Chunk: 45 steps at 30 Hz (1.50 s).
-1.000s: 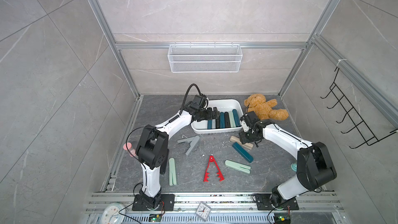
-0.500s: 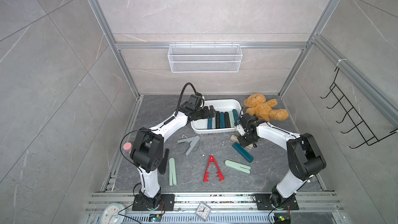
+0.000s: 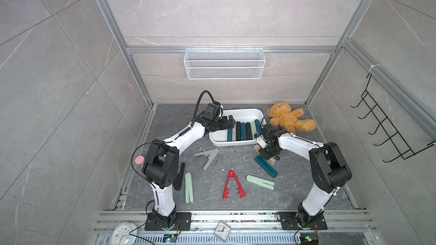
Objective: Put the pruning pliers into the storage box
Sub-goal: Pick up the pruning pliers from the center of the board.
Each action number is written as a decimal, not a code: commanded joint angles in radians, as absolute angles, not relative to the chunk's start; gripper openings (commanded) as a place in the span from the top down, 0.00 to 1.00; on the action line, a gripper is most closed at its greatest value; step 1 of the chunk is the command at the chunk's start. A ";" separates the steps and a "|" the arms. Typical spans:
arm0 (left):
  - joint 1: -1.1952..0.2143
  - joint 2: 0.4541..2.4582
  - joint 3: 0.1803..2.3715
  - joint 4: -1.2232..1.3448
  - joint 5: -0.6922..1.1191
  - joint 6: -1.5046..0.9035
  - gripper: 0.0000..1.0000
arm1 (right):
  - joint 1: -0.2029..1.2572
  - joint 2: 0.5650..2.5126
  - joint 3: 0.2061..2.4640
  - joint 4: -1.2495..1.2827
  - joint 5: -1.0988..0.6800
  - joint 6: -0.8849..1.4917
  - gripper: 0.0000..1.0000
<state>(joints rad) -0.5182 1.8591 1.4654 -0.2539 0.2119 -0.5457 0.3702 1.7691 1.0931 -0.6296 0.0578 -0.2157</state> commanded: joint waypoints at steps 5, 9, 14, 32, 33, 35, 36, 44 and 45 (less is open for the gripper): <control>-0.505 1.813 1.480 -0.238 0.215 -0.540 0.00 | 0.360 1.759 1.074 -0.626 0.061 -0.248 0.76; -0.499 1.807 1.483 -0.240 0.211 -0.538 0.00 | 0.354 1.736 1.058 -0.630 0.067 -0.256 0.79; -0.495 1.803 1.481 -0.242 0.207 -0.536 0.00 | 0.348 1.688 1.037 -0.627 0.054 -0.250 0.83; -0.467 1.758 1.421 -0.240 0.148 -0.534 0.00 | 0.343 1.468 1.079 -0.644 -0.070 -0.156 0.86; -0.466 1.754 1.417 -0.238 0.145 -0.534 0.00 | 0.343 1.465 1.089 -0.643 -0.086 -0.148 0.86; -0.462 1.745 1.403 -0.232 0.134 -0.535 0.00 | 0.344 1.466 1.113 -0.634 -0.132 -0.127 0.86; -0.462 1.741 1.399 -0.230 0.132 -0.535 0.00 | 0.344 1.466 1.124 -0.631 -0.152 -0.118 0.86; -0.444 1.696 1.350 -0.232 0.078 -0.529 0.00 | 0.344 1.505 1.222 -0.562 -0.229 0.028 0.86; -0.441 1.691 1.346 -0.230 0.072 -0.530 0.00 | 0.346 1.517 1.234 -0.550 -0.243 0.055 0.86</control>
